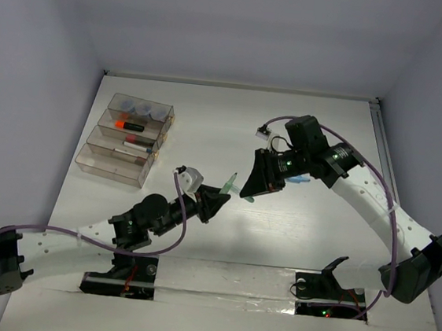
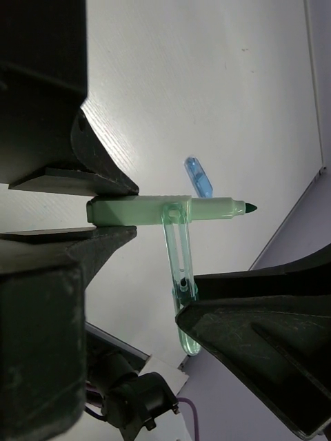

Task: Sort the stationery into containers
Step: Close the pen cap on the pen.

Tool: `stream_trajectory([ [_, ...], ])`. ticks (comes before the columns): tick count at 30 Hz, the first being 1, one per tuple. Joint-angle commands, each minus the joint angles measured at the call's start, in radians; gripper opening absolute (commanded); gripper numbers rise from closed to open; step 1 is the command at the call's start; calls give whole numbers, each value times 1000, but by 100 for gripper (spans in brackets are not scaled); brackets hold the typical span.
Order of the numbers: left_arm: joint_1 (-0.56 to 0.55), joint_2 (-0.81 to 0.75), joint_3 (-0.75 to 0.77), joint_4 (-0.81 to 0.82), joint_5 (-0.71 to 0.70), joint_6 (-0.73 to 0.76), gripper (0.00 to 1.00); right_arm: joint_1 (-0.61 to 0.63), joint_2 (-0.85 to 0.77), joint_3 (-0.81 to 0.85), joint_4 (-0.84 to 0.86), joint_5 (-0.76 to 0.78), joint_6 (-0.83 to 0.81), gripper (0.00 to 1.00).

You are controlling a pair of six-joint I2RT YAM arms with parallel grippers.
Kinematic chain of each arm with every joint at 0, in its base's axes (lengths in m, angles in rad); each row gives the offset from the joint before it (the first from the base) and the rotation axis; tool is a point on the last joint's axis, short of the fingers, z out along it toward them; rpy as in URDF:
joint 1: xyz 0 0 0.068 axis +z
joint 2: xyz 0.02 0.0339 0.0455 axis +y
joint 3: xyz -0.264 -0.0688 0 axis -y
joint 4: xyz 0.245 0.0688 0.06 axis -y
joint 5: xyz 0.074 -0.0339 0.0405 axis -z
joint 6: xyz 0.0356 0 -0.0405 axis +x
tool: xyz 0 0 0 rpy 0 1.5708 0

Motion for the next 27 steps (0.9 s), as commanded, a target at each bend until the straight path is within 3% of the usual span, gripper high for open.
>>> stream_trajectory([
  [1, -2, -42, 49, -61, 13, 25, 0, -4, -32, 71, -45, 75, -39, 3],
  [9, -12, -126, 42, -149, 69, 17, 0, -4, -37, 141, -72, 274, -76, 3],
  [27, -12, -128, 58, -111, 173, 9, 0, -4, -5, 128, 140, 331, -61, 6],
])
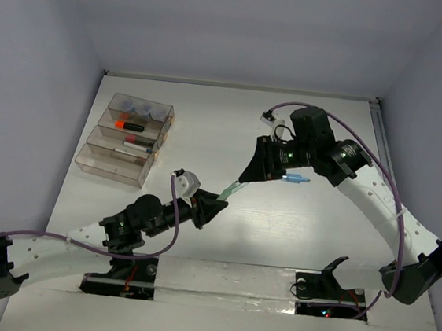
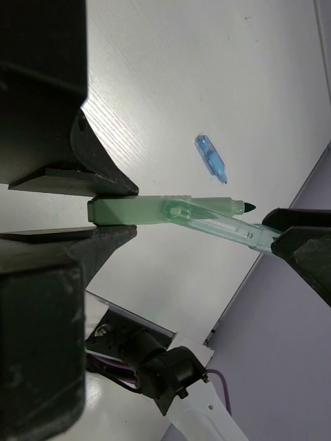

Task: Sort the stationery into containers
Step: Close the pen cap on the pen.

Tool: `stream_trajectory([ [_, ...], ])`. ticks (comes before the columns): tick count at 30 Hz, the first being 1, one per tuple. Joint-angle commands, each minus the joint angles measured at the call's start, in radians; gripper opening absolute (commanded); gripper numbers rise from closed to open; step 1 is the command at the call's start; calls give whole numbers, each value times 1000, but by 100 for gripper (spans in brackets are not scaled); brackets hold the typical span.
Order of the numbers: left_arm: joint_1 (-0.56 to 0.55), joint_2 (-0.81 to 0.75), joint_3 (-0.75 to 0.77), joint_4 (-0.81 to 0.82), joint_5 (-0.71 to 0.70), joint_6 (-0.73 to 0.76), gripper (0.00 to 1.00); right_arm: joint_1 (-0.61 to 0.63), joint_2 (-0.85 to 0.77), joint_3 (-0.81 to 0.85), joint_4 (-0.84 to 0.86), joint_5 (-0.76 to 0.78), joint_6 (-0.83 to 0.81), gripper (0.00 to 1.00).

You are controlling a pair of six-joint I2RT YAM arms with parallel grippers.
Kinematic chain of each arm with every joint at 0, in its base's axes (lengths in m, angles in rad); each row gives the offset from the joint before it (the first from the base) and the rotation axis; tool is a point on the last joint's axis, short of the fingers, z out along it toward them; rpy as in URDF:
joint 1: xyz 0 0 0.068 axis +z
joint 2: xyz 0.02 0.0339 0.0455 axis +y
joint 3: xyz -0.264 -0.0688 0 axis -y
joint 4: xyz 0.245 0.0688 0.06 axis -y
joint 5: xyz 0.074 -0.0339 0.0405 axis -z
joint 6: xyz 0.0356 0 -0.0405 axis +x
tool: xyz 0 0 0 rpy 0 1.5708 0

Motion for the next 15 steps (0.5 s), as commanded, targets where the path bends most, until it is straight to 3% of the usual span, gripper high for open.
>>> stream_trajectory([
  [1, -7, -26, 48, 26, 65, -5, 0, -18, 6, 24, 119, 133, -33, 6],
  [15, -7, -25, 59, 43, 120, -9, 0, -18, 72, 55, 135, 33, -67, 7],
])
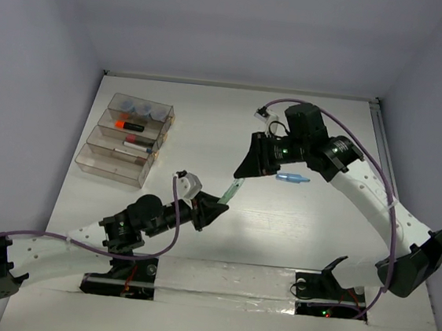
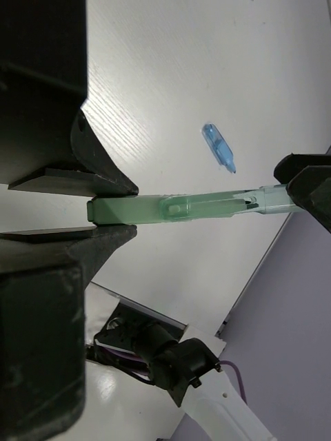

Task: Sort the stationery into containers
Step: Close the pen cap on the pen.

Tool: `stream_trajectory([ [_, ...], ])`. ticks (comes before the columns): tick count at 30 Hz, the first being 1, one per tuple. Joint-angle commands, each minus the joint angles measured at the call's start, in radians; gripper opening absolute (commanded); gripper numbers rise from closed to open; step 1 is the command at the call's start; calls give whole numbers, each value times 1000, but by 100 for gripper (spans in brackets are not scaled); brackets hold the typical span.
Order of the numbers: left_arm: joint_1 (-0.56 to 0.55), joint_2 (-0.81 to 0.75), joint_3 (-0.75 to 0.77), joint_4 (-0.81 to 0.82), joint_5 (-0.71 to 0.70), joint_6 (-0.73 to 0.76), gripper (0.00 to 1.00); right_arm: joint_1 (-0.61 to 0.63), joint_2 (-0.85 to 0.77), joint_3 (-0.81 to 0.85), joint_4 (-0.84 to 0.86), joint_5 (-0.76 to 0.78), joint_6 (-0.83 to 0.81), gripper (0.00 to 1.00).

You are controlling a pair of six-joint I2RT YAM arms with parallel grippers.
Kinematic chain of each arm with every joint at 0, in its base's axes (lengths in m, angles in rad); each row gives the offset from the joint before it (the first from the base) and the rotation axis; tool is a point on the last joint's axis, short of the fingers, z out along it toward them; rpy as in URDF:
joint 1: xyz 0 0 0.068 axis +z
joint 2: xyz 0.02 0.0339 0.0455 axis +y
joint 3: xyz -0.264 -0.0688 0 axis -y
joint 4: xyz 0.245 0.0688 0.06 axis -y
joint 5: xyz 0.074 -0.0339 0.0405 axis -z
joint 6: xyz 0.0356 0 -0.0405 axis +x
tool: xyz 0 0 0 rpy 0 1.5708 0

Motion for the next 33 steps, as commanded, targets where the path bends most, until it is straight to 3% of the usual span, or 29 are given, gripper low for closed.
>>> stream_trajectory([
  [1, -7, -28, 58, 59, 77, -7, 0, -27, 28, 55, 49, 46, -62, 7],
  [14, -7, -47, 61, 99, -5, -30, 0, -27, -54, -55, 141, 47, -15, 6],
  [33, -7, -4, 68, 186, -2, -31, 0, -8, -91, -158, 226, 13, 36, 6],
])
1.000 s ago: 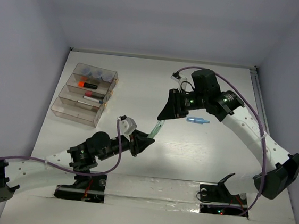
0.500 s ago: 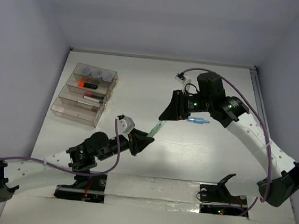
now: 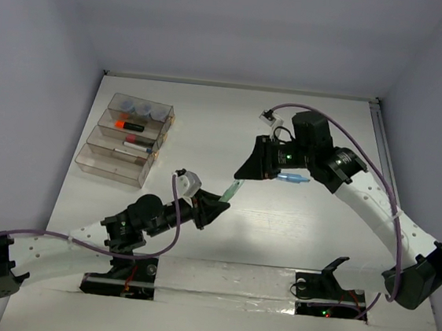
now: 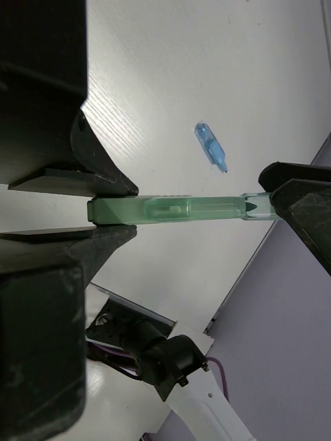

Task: Sort the stationery into containers
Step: Close the pen cap on the pen.

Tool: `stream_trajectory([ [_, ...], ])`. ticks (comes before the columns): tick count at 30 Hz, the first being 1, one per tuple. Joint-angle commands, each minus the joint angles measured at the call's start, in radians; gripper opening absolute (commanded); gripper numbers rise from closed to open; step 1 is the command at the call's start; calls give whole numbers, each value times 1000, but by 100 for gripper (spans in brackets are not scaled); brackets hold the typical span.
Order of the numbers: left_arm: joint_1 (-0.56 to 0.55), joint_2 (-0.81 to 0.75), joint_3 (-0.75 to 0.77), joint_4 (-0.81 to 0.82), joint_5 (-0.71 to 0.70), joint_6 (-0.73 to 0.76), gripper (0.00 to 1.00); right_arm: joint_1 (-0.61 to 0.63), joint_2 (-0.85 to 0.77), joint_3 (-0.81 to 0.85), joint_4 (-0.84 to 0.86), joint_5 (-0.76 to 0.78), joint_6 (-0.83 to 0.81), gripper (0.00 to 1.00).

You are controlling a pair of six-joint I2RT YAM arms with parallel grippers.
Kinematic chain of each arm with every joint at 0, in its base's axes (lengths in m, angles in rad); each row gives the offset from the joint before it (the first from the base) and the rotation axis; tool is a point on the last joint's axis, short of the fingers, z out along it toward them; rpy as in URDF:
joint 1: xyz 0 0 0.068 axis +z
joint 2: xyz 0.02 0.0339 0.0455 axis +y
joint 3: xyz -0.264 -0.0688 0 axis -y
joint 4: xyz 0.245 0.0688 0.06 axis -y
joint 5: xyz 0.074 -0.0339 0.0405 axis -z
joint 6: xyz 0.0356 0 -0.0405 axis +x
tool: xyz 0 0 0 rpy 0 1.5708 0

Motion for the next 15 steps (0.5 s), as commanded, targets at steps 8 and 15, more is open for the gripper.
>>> stream_trajectory([
  [8, -7, -14, 74, 169, 14, -7, 0, 63, -30, -89, 113, 70, 30, 5],
  [15, -7, -12, 79, 175, 2, -8, 0, 148, -33, -112, 119, 153, 38, 5],
])
